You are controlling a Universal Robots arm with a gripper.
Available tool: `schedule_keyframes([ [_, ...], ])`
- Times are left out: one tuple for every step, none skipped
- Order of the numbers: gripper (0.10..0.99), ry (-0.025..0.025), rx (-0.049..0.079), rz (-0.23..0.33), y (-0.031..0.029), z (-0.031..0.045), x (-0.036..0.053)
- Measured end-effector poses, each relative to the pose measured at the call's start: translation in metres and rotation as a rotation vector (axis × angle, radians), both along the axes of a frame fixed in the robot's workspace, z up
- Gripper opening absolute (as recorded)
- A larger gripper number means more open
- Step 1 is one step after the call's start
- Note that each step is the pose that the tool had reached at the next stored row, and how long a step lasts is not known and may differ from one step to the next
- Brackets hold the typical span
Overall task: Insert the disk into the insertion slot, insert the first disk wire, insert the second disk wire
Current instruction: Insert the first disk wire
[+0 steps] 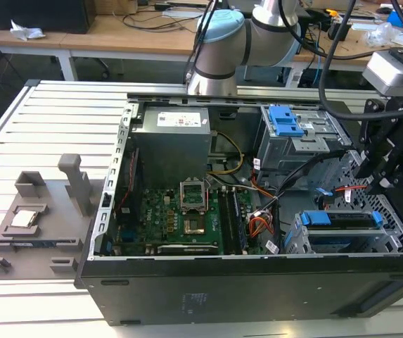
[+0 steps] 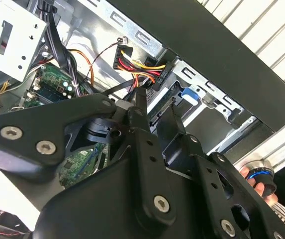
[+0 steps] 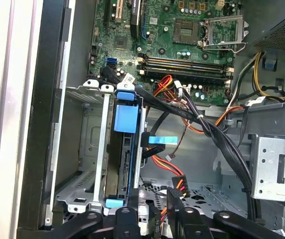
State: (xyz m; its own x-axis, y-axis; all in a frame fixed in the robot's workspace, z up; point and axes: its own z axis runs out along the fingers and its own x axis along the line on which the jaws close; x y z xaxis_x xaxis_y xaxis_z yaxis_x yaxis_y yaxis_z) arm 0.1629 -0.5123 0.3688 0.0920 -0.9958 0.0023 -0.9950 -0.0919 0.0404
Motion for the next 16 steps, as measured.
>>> schedule_keyframes([
  [0.361,0.0,0.0,0.0,0.0001,0.0,0.0],
  [0.361,0.0,-0.001,0.002,0.0004,-0.0002,0.0],
  [0.361,0.0,-0.002,0.006,0.0005,-0.0002,0.0],
  [0.361,0.0,-0.002,0.036,0.0005,-0.0004,0.0001],
  [0.361,0.0,-0.004,0.075,0.0006,-0.0006,0.0001],
  [0.361,0.0002,-0.012,0.084,0.001,-0.0005,0.0008],
  [0.361,0.0009,-0.028,0.087,0.0016,-0.0008,0.002],
  [0.361,0.0013,-0.038,0.089,0.002,-0.0009,0.0029],
  [0.361,0.0016,-0.044,0.09,0.0025,-0.001,0.0037],
  [0.361,0.0017,-0.047,0.091,0.0039,-0.0012,0.0047],
  [0.361,0.0017,-0.048,0.091,0.006,-0.0014,0.0056],
  [0.361,0.0017,-0.048,0.091,0.008,-0.0016,0.006],
  [0.361,0.0018,-0.049,0.091,0.0118,-0.0027,0.0068],
  [0.361,0.002,-0.052,0.091,0.0137,-0.0041,0.0077],
  [0.361,0.0022,-0.055,0.091,0.0148,-0.0058,0.0097],
  [0.361,0.0023,-0.056,0.091,0.0154,-0.0067,0.0106],
])
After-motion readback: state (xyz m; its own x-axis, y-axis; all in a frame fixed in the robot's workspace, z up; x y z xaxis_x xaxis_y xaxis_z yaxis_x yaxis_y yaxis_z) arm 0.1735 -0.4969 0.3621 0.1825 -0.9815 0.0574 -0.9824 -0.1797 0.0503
